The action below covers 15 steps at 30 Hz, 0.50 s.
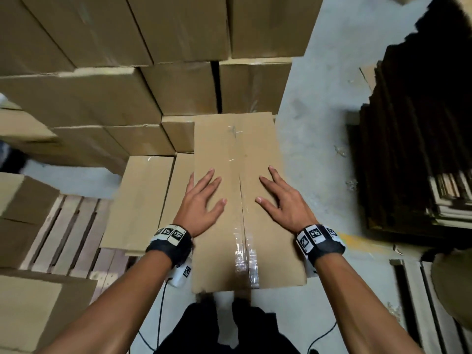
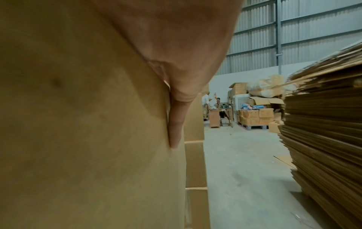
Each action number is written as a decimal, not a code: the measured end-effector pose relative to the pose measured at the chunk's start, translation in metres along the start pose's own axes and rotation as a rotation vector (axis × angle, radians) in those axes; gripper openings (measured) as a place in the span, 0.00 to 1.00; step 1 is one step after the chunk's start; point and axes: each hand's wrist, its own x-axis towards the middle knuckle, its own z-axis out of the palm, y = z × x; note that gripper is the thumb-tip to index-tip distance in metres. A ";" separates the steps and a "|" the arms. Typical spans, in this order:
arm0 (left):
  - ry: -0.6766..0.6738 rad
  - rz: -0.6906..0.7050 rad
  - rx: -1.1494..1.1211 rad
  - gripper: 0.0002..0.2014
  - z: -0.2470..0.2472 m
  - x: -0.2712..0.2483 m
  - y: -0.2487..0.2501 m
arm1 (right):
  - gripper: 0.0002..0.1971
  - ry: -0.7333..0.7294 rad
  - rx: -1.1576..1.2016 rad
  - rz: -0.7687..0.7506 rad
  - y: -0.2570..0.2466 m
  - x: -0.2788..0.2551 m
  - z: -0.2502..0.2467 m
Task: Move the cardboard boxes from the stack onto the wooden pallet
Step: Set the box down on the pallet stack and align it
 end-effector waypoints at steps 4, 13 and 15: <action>0.114 -0.022 0.017 0.32 -0.064 -0.027 0.006 | 0.34 -0.014 -0.007 -0.106 -0.057 0.013 -0.010; 0.219 -0.149 0.014 0.31 -0.139 -0.082 -0.015 | 0.38 -0.099 -0.049 -0.224 -0.141 0.043 0.018; 0.231 -0.174 0.017 0.31 -0.157 -0.101 -0.031 | 0.39 -0.115 -0.052 -0.262 -0.166 0.048 0.032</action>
